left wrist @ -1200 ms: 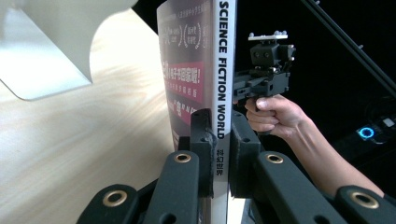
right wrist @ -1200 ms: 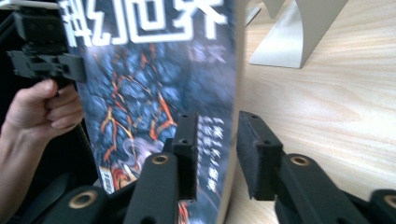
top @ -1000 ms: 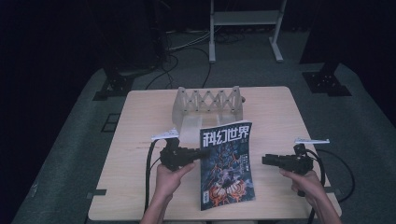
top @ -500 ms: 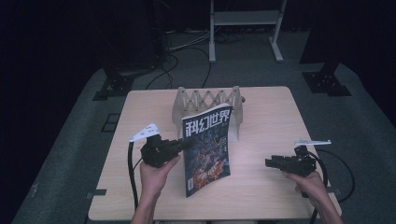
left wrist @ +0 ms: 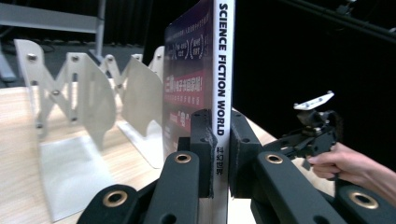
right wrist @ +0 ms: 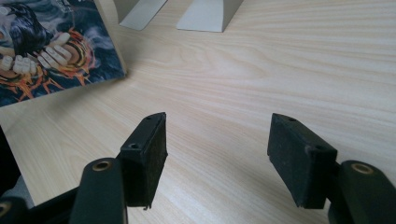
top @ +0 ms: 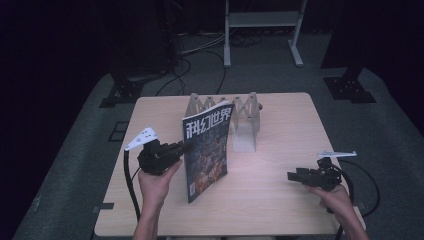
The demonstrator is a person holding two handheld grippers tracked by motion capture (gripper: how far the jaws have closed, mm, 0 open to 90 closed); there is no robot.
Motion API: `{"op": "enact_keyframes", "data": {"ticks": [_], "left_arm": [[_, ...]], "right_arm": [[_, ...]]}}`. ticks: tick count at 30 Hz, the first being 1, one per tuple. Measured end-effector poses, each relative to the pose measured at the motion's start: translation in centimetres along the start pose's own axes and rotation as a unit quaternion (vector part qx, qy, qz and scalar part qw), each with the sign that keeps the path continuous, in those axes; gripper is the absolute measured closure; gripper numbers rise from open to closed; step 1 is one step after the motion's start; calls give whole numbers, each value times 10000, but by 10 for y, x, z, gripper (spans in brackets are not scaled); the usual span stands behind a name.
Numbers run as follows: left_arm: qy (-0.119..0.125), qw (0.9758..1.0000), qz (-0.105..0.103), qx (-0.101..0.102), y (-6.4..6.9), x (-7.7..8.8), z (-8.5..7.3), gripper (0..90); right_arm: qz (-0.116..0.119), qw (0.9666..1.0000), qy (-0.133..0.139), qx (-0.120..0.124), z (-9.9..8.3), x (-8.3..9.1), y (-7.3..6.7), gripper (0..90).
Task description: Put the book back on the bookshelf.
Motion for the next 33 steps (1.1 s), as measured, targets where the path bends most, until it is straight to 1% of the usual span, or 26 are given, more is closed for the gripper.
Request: {"op": "enact_keyframes", "data": {"ticks": [2, 4, 6, 7, 8, 10, 12, 14, 15, 16, 20, 21, 22, 24, 25, 26, 27, 28, 30, 31, 32, 33], "left_arm": [[51, 10000, 31, -3, -1, 2, 2, 827], [143, 9998, 131, -14, -4, 7, 5, 827], [185, 9997, 146, -5, -5, 8, 6, 827], [213, 9996, 182, -2, -6, 10, 7, 827], [212, 9995, 229, -42, -7, 11, 8, 826], [258, 9993, 251, -26, -8, 14, 10, 826], [297, 9989, 361, -71, -10, 17, 12, 827], [364, 9985, 407, -66, -12, 20, 15, 827], [414, 9979, 490, -91, -14, 23, 18, 826], [414, 9979, 490, -91, -14, 23, 18, 826], [486, 9966, 654, -154, -16, 27, 22, 826], [504, 9959, 735, -151, -18, 29, 23, 826], [504, 9959, 735, -151, -18, 29, 23, 827], [538, 9951, 818, -168, -20, 30, 24, 826], [589, 9943, 875, -138, -22, 30, 25, 827], [589, 9943, 875, -138, -22, 30, 25, 826], [634, 9934, 945, -131, -24, 31, 26, 827], [634, 9934, 945, -131, -24, 31, 26, 826], [701, 9924, 1000, -124, -26, 30, 27, 827], [720, 9916, 1063, -129, -28, 29, 29, 827], [720, 9916, 1063, -129, -28, 29, 29, 827], [763, 9907, 1120, -145, -29, 28, 30, 827]], "right_arm": [[-21, 10000, 4, -24, -1, 1, 2, 360], [-50, 10000, 11, -69, -2, 2, 5, 354], [-65, 10000, 9, -67, -2, 2, 6, 354], [-105, 9999, 9, -96, -3, 3, 8, 345], [-112, 9999, 11, -112, -3, 3, 8, 343], [-126, 9998, 17, -118, -3, 4, 9, 343], [-153, 9998, 34, -134, -4, 5, 11, 341], [-170, 9998, 44, -138, -4, 6, 13, 339], [-196, 9997, 59, -151, -5, 7, 14, 335], [-196, 9997, 59, -151, -5, 7, 14, 335], [-225, 9996, 85, -174, -5, 9, 16, 330], [-235, 9995, 94, -192, -5, 9, 17, 328], [-235, 9995, 94, -192, -5, 9, 17, 328], [-249, 9994, 100, -197, -5, 9, 18, 326], [-259, 9994, 97, -205, -6, 9, 19, 326], [-265, 9994, 93, -210, -6, 10, 19, 325], [-267, 9994, 91, -212, -6, 10, 19, 325], [-267, 9994, 91, -212, -6, 10, 19, 325], [-281, 9993, 93, -226, -6, 10, 20, 325], [-288, 9993, 87, -222, -6, 10, 20, 324], [-288, 9993, 87, -222, -6, 10, 20, 324], [-294, 9993, 89, -213, -6, 10, 20, 324]]}}
Point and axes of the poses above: each handheld gripper's, and its own axes: x roughly backward along the jaws, z roughly out of its top, y roughly to its right, the point moved 7 cm from there along -x, roughly forward along the jaws, and after that the axes turned 2 degrees about -x, right-handed, at the moved point
